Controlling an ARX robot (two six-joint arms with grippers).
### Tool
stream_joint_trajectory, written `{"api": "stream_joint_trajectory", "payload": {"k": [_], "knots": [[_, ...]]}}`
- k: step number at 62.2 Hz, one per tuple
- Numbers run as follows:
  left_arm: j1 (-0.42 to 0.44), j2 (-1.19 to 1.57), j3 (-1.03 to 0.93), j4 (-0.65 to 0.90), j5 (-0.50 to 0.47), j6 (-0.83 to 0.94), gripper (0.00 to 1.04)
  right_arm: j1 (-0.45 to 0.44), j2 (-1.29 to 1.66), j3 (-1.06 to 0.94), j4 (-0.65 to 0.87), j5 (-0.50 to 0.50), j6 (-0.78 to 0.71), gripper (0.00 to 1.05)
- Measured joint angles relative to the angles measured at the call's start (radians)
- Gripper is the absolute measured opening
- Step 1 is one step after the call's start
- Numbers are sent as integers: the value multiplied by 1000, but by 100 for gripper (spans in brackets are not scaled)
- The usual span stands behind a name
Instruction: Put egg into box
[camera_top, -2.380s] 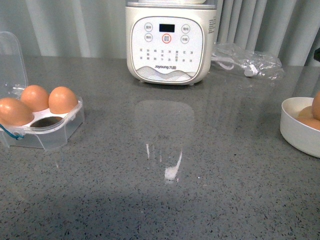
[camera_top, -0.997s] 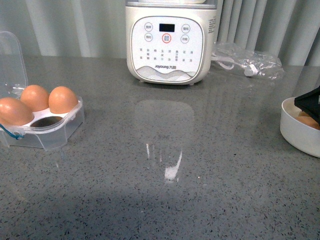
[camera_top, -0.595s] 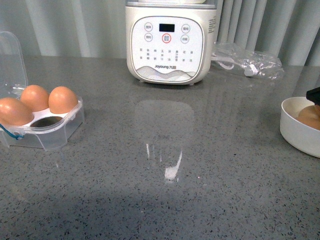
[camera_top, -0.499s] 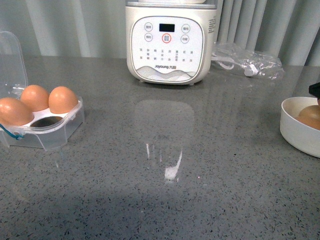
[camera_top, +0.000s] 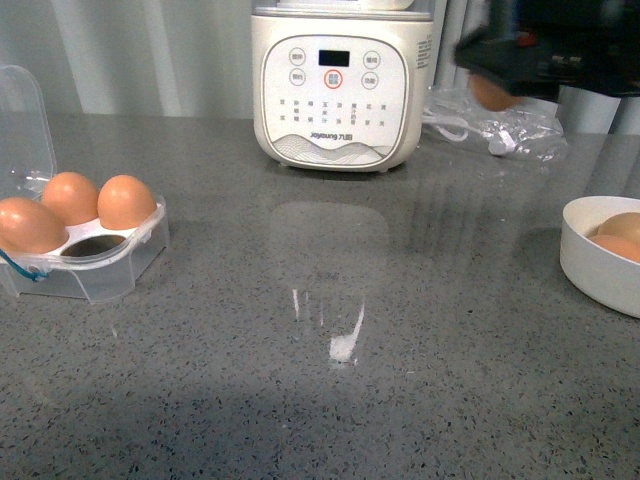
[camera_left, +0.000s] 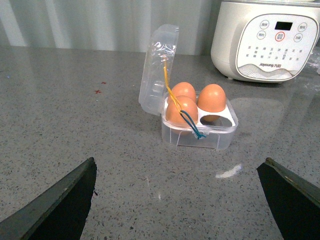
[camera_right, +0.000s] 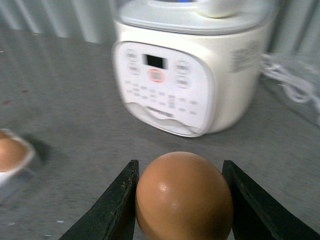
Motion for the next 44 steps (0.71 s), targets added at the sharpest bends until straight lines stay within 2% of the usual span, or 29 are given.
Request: {"api": "stream_joint_trajectory", "payload": {"k": [19,44], "knots": [[0,0,0,0,0,0,98,265,115,84,-21,-103,2,43],[0,0,0,0,0,0,98,298,200,143,-43,-132,-24,43]]}}
